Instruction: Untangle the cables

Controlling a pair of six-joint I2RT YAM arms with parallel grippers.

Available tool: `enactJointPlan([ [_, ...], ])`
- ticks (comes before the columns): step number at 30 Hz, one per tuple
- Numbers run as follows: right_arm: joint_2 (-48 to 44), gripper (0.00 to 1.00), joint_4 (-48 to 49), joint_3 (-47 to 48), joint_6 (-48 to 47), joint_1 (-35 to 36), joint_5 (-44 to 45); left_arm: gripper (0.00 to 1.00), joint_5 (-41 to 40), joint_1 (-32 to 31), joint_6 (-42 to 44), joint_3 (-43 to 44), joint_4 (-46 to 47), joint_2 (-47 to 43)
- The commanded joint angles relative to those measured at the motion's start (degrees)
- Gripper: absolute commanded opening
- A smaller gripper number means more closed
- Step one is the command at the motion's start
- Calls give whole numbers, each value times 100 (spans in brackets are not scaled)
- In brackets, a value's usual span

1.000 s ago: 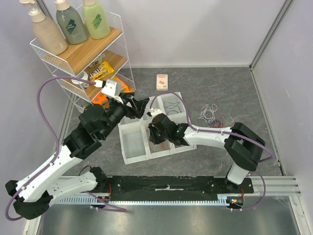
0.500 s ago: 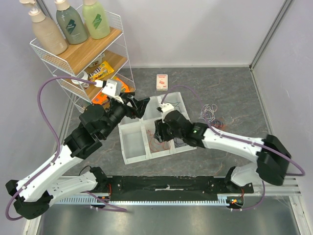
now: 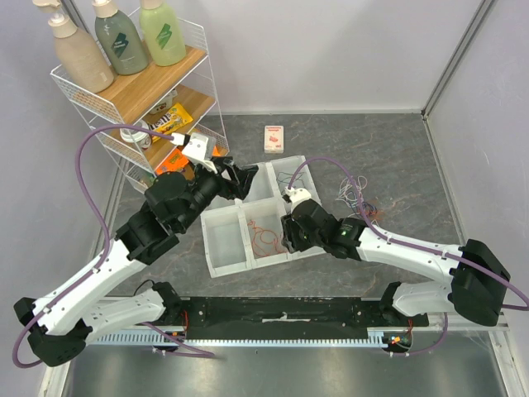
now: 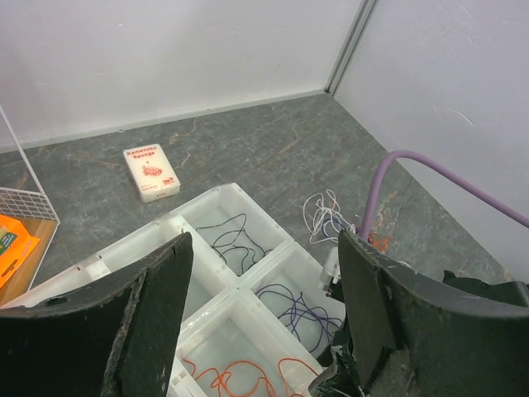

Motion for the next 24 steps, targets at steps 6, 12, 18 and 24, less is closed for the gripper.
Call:
enactJointPlan([
  [6,60,17,529,100,202,33,-227,77,88,10,36,77,119,142],
  [12,147,10,468,284,140,42,-219,77,69,2,45,147,40,195],
  [18,568,3,1231,319,255,42,-465,77,166,10,1,103,93,169],
  [24,1745,3,1699,951,-114,33,-175,77,210,10,9,130,58,213],
])
